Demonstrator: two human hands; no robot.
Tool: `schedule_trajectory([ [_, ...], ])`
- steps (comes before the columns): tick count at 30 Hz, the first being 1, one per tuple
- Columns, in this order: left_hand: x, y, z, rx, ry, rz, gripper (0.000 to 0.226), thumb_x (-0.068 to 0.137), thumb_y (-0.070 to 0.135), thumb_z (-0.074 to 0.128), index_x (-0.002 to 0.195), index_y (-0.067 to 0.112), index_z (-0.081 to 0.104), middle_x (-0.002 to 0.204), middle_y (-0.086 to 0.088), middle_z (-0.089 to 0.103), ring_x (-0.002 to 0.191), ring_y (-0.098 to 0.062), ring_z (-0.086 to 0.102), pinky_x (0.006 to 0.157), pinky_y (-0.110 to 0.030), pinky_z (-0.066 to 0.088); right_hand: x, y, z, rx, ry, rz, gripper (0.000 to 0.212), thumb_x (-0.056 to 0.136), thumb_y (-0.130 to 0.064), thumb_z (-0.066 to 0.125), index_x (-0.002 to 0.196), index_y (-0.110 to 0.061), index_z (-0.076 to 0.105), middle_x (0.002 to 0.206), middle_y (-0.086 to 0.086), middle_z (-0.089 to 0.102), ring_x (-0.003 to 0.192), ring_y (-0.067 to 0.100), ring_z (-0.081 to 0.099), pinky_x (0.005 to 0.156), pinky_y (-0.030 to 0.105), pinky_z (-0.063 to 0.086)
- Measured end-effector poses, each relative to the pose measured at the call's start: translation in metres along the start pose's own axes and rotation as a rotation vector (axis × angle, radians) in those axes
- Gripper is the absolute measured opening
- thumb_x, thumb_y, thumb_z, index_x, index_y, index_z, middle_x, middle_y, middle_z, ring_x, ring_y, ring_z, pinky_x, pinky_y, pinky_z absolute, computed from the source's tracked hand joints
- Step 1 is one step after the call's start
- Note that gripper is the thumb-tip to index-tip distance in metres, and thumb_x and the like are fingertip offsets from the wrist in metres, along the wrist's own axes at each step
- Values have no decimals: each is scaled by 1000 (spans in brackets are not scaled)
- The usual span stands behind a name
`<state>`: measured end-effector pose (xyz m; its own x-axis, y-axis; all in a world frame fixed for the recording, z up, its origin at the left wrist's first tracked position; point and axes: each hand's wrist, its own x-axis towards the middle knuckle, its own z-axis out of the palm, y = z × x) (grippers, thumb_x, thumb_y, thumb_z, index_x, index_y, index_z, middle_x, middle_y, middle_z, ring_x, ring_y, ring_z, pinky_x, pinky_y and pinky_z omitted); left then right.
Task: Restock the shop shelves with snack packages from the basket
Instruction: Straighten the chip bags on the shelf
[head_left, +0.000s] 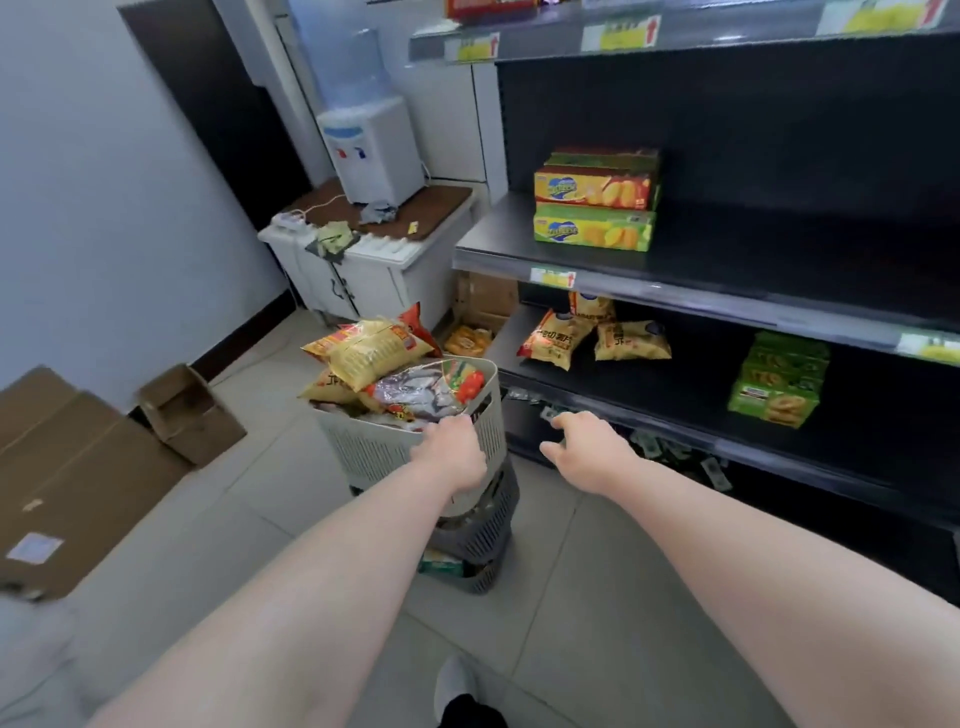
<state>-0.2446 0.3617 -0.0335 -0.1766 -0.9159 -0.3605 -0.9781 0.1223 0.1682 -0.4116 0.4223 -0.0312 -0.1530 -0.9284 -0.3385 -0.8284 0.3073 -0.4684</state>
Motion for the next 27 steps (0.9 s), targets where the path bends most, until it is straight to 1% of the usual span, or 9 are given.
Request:
schedule_trajectory([
  [2,12,-21,-15,-21,77,-27,43,95,28,56,133,11,44,133,-11,50,127,-32,43,98,-49,45,16,-25,3,-16,9,-22,52,100,-40,46,146,-17,40,148,9,41,134,31,41,107,44,40],
  [4,30,-44,-29,-36,127,-31,45,94,26,57,134,10,43,135,-11,48,129,-32,41,99,-49,43,34,-51,7,-21,31,-37,49,100,-39,47,144,-17,43,146,8,44,133,30,43,106,43,42],
  [11,110,-129,-69,73,170,46,54,92,22,60,141,10,39,147,-9,36,136,-31,32,106,-51,37,120,-137,36,31,119,25,40,98,-37,50,134,-18,53,135,9,53,121,30,50,100,47,46],
  [13,133,-151,-82,66,189,30,58,91,25,62,142,9,38,150,-9,33,139,-31,28,108,-52,34,142,-157,44,66,152,47,39,98,-35,51,132,-18,55,133,9,55,120,30,52,98,45,47],
  [18,185,-195,-106,-59,197,-75,59,91,25,61,142,9,36,150,-7,31,138,-30,28,105,-50,36,185,-190,59,76,106,41,41,97,-33,53,135,-18,53,137,8,54,122,28,52,100,40,46],
  [20,205,-204,-112,-98,211,-97,61,92,31,61,143,9,36,151,-8,32,139,-31,28,107,-49,36,200,-199,61,112,90,36,43,97,-31,54,137,-18,51,138,6,54,123,26,53,101,40,46],
  [23,231,-213,-120,-138,203,-127,70,92,41,62,147,8,32,152,-11,32,139,-34,30,111,-49,34,223,-212,59,159,70,18,42,96,-27,55,137,-19,53,137,4,56,119,24,56,100,41,48],
  [25,246,-216,-125,-176,185,-176,73,93,44,60,147,6,31,151,-13,35,137,-36,33,110,-47,33,238,-218,58,186,45,9,42,95,-26,55,137,-20,52,135,2,56,114,23,58,97,42,51],
  [27,260,-217,-128,-205,156,-213,72,94,47,57,146,5,32,149,-15,38,135,-37,36,109,-46,33,254,-223,55,177,25,2,45,97,-27,54,140,-19,48,137,4,52,116,24,57,97,41,51],
])
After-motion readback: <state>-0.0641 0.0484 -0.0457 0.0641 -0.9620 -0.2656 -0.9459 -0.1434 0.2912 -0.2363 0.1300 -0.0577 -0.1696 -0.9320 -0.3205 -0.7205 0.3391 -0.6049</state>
